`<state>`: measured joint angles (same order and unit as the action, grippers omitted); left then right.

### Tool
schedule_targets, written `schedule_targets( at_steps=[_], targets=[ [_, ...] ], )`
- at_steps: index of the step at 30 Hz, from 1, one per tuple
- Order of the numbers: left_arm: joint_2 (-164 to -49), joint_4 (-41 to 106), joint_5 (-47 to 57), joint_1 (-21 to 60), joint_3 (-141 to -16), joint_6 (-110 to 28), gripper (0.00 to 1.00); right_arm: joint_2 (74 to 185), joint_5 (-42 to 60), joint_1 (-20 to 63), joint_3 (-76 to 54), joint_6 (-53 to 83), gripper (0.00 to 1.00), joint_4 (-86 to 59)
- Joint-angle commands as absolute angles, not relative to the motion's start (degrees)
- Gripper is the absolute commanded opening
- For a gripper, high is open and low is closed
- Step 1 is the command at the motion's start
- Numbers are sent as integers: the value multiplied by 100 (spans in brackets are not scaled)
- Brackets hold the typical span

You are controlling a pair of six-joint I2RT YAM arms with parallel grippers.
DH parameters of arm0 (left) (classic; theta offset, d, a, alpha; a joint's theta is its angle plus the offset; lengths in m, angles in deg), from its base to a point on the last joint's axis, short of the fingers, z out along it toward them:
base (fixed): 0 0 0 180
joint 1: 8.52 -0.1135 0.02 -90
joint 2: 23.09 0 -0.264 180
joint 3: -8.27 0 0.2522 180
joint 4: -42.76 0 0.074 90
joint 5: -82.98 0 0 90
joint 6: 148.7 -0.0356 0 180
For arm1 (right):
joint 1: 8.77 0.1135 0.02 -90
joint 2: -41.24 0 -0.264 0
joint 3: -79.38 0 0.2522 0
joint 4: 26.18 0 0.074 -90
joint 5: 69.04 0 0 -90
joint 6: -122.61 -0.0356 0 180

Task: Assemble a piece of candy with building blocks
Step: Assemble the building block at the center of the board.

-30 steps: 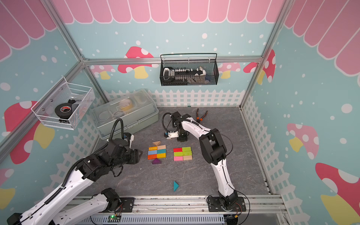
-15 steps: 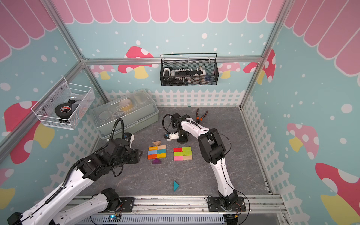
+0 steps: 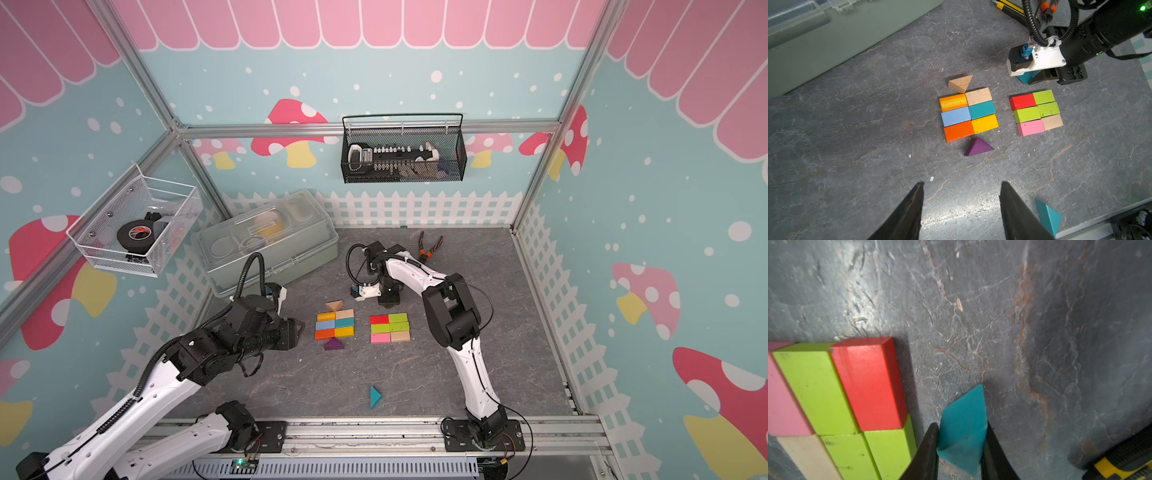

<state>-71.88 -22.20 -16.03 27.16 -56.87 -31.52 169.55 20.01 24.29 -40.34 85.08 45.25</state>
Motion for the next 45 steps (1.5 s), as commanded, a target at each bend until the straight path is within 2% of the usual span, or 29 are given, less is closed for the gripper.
schedule_targets(
  at_steps=[1,37,45],
  targets=[
    [-7178,-2250,-1696,2689,-5647,-3233,58,16944,1894,2463,-4127,8697,15,4700],
    [-7178,-2259,-1712,2683,-5647,-3232,58,16648,1913,2463,-3783,8739,21,4634],
    [-7186,-2257,-1699,2686,-5655,-3233,58,16626,1844,2468,-3816,8677,25,4612]
  ],
)
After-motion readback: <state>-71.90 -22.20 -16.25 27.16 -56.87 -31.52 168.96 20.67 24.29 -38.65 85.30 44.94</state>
